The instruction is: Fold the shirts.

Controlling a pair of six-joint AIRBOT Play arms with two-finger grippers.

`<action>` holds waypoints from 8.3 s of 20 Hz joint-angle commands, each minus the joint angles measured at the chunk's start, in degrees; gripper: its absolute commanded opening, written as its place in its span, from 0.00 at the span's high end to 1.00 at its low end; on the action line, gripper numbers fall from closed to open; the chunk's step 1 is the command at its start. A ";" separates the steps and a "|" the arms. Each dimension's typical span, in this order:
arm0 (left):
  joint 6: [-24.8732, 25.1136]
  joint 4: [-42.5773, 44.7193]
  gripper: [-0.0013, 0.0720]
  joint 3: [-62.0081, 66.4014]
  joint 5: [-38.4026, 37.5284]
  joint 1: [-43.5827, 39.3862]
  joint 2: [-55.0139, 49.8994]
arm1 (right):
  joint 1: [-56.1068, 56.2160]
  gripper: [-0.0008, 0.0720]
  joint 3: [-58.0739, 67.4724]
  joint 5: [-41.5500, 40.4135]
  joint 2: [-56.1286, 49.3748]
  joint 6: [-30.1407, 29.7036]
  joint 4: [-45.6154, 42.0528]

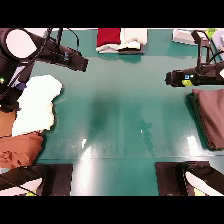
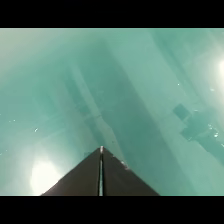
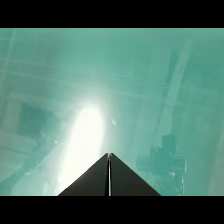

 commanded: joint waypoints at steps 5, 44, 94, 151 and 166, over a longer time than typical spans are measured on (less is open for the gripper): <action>0.00 0.00 0.95 0.00 0.02 0.04 -0.02 | 0.07 0.96 0.07 0.02 -0.02 0.04 0.11; 0.26 11.26 0.95 9.03 -5.07 23.80 -5.55 | 0.02 0.96 14.51 -0.37 -0.02 0.02 -0.07; -1.53 -10.29 0.95 -34.10 4.24 -6.56 -2.56 | -3.37 0.96 28.92 13.70 -9.70 0.07 -0.04; 5.07 -9.94 0.95 -11.34 -9.53 11.87 1.40 | 5.79 0.96 13.05 12.74 -13.94 -3.67 4.44; 7.48 3.28 0.72 -11.43 9.62 11.89 -9.20 | 5.11 0.51 22.40 3.43 -25.68 -3.43 4.17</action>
